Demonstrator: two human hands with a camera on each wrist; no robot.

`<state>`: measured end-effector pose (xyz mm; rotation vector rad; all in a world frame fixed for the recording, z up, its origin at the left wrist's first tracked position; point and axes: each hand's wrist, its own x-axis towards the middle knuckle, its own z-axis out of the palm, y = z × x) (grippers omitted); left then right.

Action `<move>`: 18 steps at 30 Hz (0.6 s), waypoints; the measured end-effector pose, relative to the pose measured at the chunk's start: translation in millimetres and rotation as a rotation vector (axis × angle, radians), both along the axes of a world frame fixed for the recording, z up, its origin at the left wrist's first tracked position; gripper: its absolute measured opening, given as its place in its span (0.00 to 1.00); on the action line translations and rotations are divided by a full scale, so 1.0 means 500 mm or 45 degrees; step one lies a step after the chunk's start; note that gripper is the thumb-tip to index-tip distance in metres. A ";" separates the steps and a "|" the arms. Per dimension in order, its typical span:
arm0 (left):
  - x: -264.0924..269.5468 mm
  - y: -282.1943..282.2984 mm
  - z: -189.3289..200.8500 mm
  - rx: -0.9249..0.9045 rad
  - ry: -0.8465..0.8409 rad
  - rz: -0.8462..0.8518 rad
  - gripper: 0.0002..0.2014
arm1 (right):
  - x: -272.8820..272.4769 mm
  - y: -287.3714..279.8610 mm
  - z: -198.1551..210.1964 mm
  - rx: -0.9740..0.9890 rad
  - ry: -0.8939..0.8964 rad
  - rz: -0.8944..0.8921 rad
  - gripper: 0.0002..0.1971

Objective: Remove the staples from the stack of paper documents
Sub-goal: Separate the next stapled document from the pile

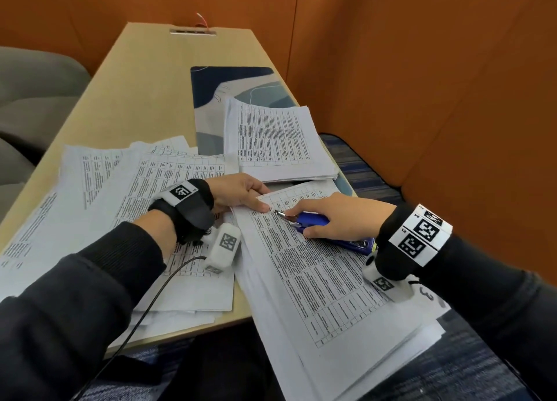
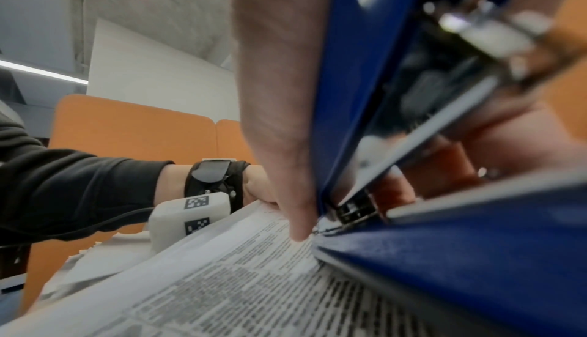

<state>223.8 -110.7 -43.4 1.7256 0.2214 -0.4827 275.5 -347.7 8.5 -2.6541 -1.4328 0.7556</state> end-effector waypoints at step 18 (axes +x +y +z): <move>-0.010 0.010 -0.004 -0.120 0.003 -0.116 0.18 | 0.022 0.040 -0.010 0.140 0.641 -0.080 0.22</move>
